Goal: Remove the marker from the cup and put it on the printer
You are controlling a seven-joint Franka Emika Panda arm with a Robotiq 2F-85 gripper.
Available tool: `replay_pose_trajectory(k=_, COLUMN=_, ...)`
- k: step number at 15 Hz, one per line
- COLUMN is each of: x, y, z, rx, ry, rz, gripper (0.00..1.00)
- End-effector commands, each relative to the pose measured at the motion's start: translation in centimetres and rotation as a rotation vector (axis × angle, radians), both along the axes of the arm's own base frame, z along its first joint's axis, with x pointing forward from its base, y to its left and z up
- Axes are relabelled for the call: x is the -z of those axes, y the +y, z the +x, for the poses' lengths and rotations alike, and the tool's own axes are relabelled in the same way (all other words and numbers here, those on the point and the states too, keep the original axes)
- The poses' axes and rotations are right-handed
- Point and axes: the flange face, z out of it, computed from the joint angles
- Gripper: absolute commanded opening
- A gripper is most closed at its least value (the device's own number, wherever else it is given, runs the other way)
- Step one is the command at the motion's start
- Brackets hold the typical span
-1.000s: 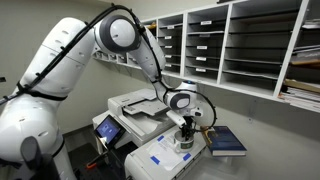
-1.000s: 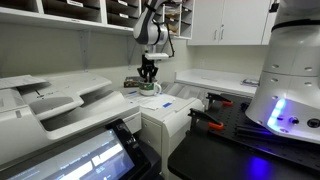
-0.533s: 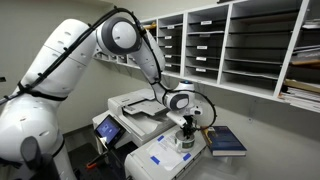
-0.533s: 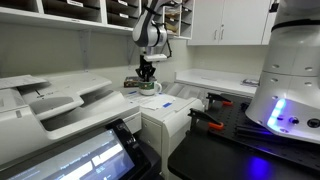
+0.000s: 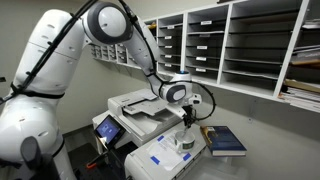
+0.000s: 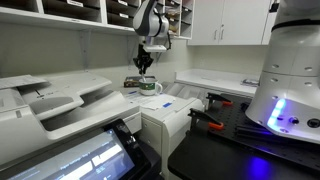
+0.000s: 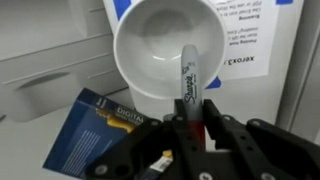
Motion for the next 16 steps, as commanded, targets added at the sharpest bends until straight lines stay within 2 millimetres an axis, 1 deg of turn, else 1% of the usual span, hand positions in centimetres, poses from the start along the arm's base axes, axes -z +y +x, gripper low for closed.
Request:
replay_pose_trajectory(k=1, x=-5.2, y=0.3, z=-2.2, rx=-0.062, ry=-0.091, rz=-0.033, gripper=0.06)
replay_pose_trajectory(k=2, x=-6.7, y=0.6, z=-2.6, rx=-0.108, ry=-0.096, rz=-0.041, gripper=0.06)
replay_pose_trajectory(k=3, x=-8.2, y=1.3, z=-3.3, rx=-0.198, ry=-0.073, rz=-0.019, gripper=0.06)
replay_pose_trajectory(k=4, x=-9.2, y=2.0, z=-3.9, rx=-0.249, ry=-0.071, rz=-0.01, gripper=0.06)
replay_pose_trajectory(k=6, x=-9.8, y=3.5, z=-5.8, rx=-0.361, ry=-0.041, rz=0.013, gripper=0.06)
replay_pose_trajectory(k=8, x=-9.0, y=4.8, z=-8.2, rx=-0.472, ry=0.003, rz=0.045, gripper=0.06)
replay_pose_trajectory(k=9, x=-8.2, y=5.4, z=-9.6, rx=-0.526, ry=0.027, rz=0.061, gripper=0.06)
replay_pose_trajectory(k=12, x=-5.6, y=6.2, z=-13.2, rx=-0.694, ry=0.117, rz=0.108, gripper=0.06)
replay_pose_trajectory(k=14, x=-3.4, y=6.3, z=-15.2, rx=-0.802, ry=0.194, rz=0.134, gripper=0.06)
replay_pose_trajectory(k=16, x=-1.4, y=6.5, z=-16.4, rx=-0.894, ry=0.292, rz=0.144, gripper=0.06)
